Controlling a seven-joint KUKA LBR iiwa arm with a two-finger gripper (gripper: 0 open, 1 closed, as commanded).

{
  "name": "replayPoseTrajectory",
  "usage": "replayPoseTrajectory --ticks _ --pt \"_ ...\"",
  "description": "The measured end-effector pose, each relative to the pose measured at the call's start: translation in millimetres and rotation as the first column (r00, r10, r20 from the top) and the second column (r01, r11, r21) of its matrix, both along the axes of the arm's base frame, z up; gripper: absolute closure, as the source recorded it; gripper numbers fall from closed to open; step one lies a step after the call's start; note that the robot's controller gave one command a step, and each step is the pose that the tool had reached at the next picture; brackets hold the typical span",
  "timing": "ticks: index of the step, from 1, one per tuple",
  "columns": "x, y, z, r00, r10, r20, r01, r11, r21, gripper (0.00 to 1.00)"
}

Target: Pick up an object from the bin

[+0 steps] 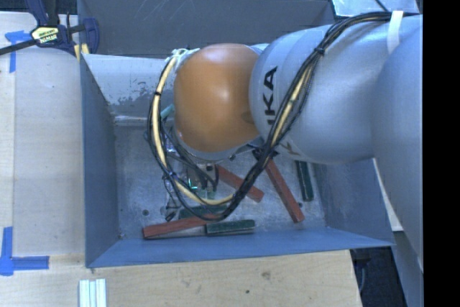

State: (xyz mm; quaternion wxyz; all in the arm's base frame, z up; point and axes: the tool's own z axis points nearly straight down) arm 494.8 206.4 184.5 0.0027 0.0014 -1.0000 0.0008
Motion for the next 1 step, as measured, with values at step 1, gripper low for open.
replayPoseTrajectory --ticks 1 --pt "-2.4 -35.3 -117.6 0.989 0.151 0.0 -0.151 0.989 0.001 0.0"
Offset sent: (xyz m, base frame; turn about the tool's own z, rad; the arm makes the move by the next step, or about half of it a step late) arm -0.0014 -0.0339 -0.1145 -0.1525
